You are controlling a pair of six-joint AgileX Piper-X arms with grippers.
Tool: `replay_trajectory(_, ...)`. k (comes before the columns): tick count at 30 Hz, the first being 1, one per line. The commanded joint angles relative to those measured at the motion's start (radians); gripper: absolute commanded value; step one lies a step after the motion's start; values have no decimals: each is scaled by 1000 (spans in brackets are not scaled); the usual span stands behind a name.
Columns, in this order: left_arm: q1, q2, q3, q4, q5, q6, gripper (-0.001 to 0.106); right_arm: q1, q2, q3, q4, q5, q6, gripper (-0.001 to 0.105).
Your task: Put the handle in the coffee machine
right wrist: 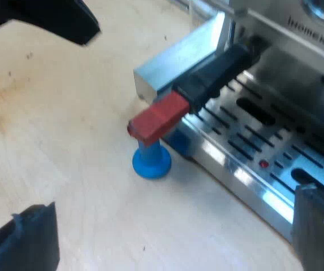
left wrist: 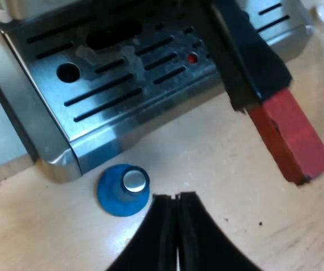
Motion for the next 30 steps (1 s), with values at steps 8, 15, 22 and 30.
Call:
replay_trajectory(8,34,-152,-6,56,2,37,0,1,-7,-12,51,5,3,85)
replay_trajectory(15,34,-217,-6,144,2,80,2,1,-7,-12,51,5,25,85)
replay_trajectory(22,34,-230,-6,164,2,80,55,1,-7,-12,51,5,51,85)
replay_trajectory(30,34,-230,-6,168,2,80,66,1,-7,-12,49,39,82,85)
